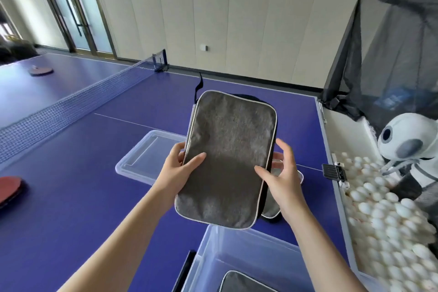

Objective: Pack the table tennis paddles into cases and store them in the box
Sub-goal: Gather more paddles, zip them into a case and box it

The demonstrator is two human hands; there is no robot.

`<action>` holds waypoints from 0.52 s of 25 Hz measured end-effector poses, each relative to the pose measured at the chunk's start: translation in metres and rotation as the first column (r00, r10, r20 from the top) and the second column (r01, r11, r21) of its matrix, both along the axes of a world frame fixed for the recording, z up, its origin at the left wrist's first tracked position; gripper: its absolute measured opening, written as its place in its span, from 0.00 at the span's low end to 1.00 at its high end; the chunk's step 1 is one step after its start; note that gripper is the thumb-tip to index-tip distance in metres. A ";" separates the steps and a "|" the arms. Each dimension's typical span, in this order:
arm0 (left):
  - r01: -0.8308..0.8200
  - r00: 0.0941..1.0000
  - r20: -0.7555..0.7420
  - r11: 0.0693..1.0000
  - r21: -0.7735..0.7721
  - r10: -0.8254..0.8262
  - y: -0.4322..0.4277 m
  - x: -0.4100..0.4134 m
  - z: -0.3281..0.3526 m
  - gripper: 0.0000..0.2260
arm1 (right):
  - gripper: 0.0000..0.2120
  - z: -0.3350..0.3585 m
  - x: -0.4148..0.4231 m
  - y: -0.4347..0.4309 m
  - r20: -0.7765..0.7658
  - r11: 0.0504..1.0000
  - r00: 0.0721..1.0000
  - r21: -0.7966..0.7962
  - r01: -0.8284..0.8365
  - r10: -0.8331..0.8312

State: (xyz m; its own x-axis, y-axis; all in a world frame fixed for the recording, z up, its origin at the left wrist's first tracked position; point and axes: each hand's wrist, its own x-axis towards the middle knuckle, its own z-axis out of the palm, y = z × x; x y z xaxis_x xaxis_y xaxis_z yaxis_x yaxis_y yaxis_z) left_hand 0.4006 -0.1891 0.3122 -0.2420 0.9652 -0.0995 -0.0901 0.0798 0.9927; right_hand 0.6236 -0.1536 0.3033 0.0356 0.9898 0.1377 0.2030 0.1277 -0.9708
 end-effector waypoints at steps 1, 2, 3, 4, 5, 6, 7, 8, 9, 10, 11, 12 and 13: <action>-0.025 1.000 -0.008 0.999 0.023 0.025 -0.018 -0.006 0.002 0.12 | 0.33 -0.002 -0.010 -0.011 0.003 0.999 1.000 0.025 -0.029 0.028; -0.048 0.999 -0.014 0.998 0.045 0.049 -0.036 -0.013 0.003 0.11 | 0.34 -0.004 -0.021 -0.022 0.000 0.997 0.998 0.052 -0.063 0.063; -0.075 0.997 -0.020 0.995 0.063 0.077 -0.053 -0.021 0.003 0.10 | 0.34 -0.006 -0.032 -0.031 0.001 0.993 0.995 0.071 -0.095 0.095; -0.106 0.994 -0.025 0.991 0.079 0.108 -0.069 -0.029 0.002 0.10 | 0.34 -0.008 -0.045 -0.040 -0.008 0.988 0.991 0.089 -0.129 0.130; -0.135 0.990 -0.029 0.987 0.092 0.138 -0.085 -0.038 0.001 0.10 | 0.35 -0.010 -0.057 -0.047 -0.010 0.982 0.987 0.103 -0.158 0.160; -0.162 0.985 -0.034 0.982 0.100 0.166 -0.099 -0.046 -0.001 0.10 | 0.36 -0.012 -0.068 -0.054 -0.013 0.976 0.982 0.115 -0.187 0.190; -0.189 0.980 -0.037 0.976 0.108 0.194 -0.112 -0.054 -0.003 0.09 | 0.36 -0.014 -0.078 -0.060 -0.006 0.969 0.976 0.120 -0.214 0.216; -0.219 0.973 -0.040 0.969 0.117 0.225 -0.126 -0.065 -0.005 0.09 | 0.36 -0.016 -0.090 -0.066 -0.001 0.961 0.968 0.117 -0.249 0.251; -0.242 0.967 -0.051 0.962 0.123 0.250 -0.138 -0.075 -0.007 0.08 | 0.35 -0.016 -0.101 -0.073 0.010 0.954 0.960 0.108 -0.280 0.280; -0.265 0.958 -0.073 0.956 0.127 0.276 -0.151 -0.087 -0.009 0.08 | 0.34 -0.018 -0.112 -0.080 0.025 0.946 0.952 0.111 -0.304 0.304; -0.292 0.946 -0.104 0.948 0.131 0.306 -0.165 -0.102 -0.011 0.08 | 0.31 -0.017 -0.127 -0.087 0.052 0.940 0.949 0.127 -0.315 0.311; -0.314 0.932 -0.143 0.940 0.133 0.332 -0.179 -0.119 -0.014 0.09 | 0.28 -0.014 -0.143 -0.095 0.072 0.937 0.951 0.159 -0.310 0.302; -0.335 0.916 -0.187 0.932 0.136 0.356 -0.193 -0.139 -0.017 0.10 | 0.24 -0.008 -0.161 -0.102 0.088 0.933 0.954 0.198 -0.300 0.287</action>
State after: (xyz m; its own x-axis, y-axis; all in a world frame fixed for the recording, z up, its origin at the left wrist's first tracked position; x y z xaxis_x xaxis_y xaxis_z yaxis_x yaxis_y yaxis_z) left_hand 0.2618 -0.3821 0.2950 -0.5668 0.8200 0.0793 0.1114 -0.0191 0.9936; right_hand 0.4625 -0.2559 0.2954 -0.2660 0.9045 0.3333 0.1802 0.3864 -0.9046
